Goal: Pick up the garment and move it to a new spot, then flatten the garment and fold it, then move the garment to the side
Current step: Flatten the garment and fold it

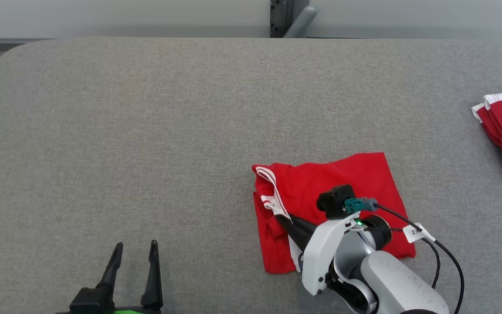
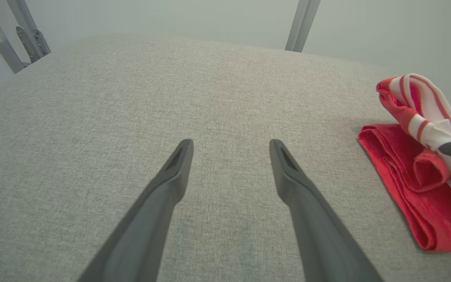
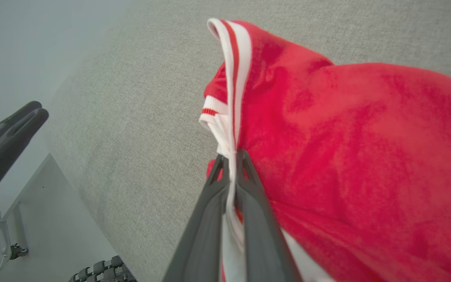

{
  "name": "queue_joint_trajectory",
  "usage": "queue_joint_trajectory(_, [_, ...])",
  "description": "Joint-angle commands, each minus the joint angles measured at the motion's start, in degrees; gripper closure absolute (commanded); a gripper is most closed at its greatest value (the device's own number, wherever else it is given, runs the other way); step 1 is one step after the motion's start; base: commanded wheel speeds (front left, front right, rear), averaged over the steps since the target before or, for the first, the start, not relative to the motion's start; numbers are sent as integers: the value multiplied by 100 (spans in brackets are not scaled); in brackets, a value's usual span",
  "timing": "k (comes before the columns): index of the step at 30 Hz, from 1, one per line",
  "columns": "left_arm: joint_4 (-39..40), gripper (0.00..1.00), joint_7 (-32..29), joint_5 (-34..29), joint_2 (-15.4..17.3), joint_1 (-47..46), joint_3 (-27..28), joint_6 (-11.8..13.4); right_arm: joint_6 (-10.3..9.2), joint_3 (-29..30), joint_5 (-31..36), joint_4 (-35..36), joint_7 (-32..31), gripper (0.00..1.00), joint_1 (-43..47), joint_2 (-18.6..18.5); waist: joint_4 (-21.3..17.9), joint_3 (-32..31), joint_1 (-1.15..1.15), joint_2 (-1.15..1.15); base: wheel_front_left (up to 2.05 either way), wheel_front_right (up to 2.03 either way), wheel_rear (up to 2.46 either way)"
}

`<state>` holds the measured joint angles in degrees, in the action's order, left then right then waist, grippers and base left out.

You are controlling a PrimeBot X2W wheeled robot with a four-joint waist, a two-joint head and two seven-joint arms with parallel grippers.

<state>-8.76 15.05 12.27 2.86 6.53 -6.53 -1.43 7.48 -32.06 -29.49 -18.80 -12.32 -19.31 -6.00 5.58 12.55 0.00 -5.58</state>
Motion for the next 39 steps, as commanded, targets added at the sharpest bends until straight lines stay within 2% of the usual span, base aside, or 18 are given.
queue_joint_trajectory(1, [0,0,14,23,10,34,20,15,0,-5,49,-8,79,12,-41,22,18,-14,0,-1,0,0,0])
queue_joint_trajectory(2, [-3,0,14,26,10,51,24,19,0,20,35,-7,147,0,-41,36,20,-23,0,-1,0,0,0])
queue_joint_trajectory(6, [-4,0,14,28,10,128,15,46,0,99,-202,442,381,0,114,31,16,-67,0,-1,0,0,0])
queue_joint_trajectory(9, [37,0,14,44,11,163,71,66,0,302,-402,1256,450,0,365,-129,-39,-72,0,-1,0,0,0])
queue_joint_trajectory(12, [98,0,14,37,8,230,131,74,-3,998,-239,2019,665,0,675,-363,-142,-57,0,-1,0,0,0])
queue_joint_trajectory(13, [121,0,14,26,8,232,138,63,-1,1286,-100,2152,805,5,776,-402,-176,-48,0,-1,0,0,0])
queue_joint_trajectory(14, [149,0,15,14,10,228,139,55,-1,1618,127,2178,953,71,888,-441,-207,-32,0,-1,0,0,0])
queue_joint_trajectory(15, [159,0,14,1,10,215,123,45,3,1849,388,2130,1097,100,985,-527,-226,-20,0,-1,0,0,0])
queue_joint_trajectory(18, [169,0,14,-16,10,145,70,15,2,2275,1030,1649,1610,100,1211,-584,-247,13,0,-1,0,0,0])
queue_joint_trajectory(21, [146,0,14,-30,11,70,45,-7,1,2222,1632,843,2302,100,1276,-637,-242,51,0,-1,0,0,0])
queue_joint_trajectory(25, [101,0,14,-56,13,16,43,-38,-1,2112,2058,-13,2730,100,1128,-352,-159,51,0,-1,0,0,0])
queue_joint_trajectory(29, [101,0,14,-75,11,99,119,-37,-1,2346,2167,69,2754,100,1240,-56,-85,-2,0,-1,0,0,0])
queue_joint_trajectory(33, [100,0,14,-52,11,245,179,0,-1,2506,2313,225,2753,100,1578,72,-79,-140,0,-1,0,0,0])
queue_joint_trajectory(35, [114,0,14,-33,11,261,191,5,-1,2533,2369,225,2753,99,1616,73,-91,-170,0,-1,0,0,0])
queue_joint_trajectory(36, [128,0,14,-15,11,277,191,18,-1,2568,2432,227,2753,56,1662,75,-108,-209,0,-1,0,0,0])
queue_joint_trajectory(37, [143,0,14,-2,11,299,185,28,-1,2614,2482,271,2754,1,1701,84,-127,-252,0,-1,0,0,0])
queue_joint_trajectory(39, [168,0,14,25,11,368,180,45,-1,2712,2542,358,2754,0,1817,102,-177,-350,0,-1,0,0,0])
